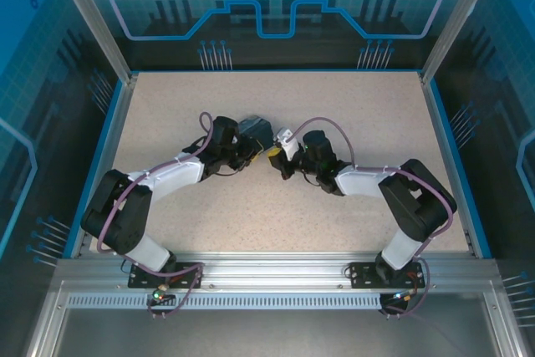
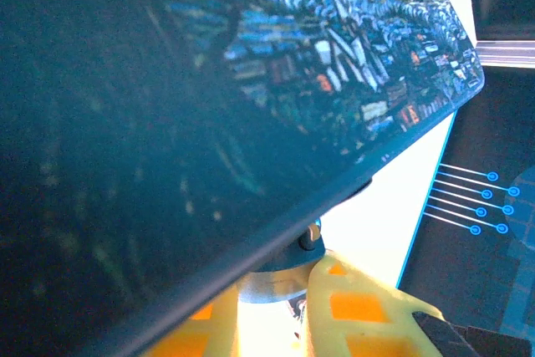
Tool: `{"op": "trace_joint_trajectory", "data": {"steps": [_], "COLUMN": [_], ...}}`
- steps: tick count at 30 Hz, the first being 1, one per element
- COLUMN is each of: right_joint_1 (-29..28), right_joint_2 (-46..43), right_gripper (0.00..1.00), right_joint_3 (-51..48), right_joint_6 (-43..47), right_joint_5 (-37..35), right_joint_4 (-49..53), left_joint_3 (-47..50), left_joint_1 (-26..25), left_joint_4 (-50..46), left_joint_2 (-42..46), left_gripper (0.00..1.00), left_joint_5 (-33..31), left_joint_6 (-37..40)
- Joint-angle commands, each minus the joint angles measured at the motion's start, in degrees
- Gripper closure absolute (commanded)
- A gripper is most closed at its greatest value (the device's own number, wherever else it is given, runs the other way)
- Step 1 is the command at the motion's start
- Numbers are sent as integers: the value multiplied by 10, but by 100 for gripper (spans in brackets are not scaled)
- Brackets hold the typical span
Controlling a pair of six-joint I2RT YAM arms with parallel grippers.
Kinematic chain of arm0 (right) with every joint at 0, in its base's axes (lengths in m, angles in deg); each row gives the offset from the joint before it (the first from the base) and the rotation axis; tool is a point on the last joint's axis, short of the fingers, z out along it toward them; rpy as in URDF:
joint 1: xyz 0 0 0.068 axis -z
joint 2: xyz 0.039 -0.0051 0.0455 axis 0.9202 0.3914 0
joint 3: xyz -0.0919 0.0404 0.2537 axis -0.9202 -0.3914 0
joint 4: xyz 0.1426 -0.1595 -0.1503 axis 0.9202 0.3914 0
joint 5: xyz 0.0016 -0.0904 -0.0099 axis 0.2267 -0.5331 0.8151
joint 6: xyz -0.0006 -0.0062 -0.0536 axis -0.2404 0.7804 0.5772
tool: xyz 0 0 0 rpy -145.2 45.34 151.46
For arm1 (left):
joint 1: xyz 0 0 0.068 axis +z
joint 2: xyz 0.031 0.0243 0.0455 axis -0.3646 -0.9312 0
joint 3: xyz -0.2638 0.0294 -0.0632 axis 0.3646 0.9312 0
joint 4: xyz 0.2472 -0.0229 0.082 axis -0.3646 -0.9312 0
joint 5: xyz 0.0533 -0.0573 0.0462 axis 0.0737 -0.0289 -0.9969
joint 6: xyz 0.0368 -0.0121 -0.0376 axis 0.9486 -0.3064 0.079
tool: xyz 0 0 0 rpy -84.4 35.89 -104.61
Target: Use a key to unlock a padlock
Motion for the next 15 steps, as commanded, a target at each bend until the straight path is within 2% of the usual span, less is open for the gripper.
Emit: {"op": "trace_joint_trajectory", "data": {"steps": [1,7,15], "right_joint_1": [0,28,44], "right_joint_2": [-9,-11,-16], "right_gripper": [100,100,100], "right_joint_3": [-1,-20,-53], "right_joint_6": [-13,-48,-79], "right_joint_5": [38,75,83], "right_joint_4": [-19,-26,-57], "left_joint_3": [-10,-11,-23], "left_joint_1": [-7,-7,-8], "left_joint_4": [1,10,7], "left_joint_2": [11,16,19], "left_gripper": [90,90,90], "left_joint_5": [25,19,11], "left_joint_6": [-3,-8,-8]}}
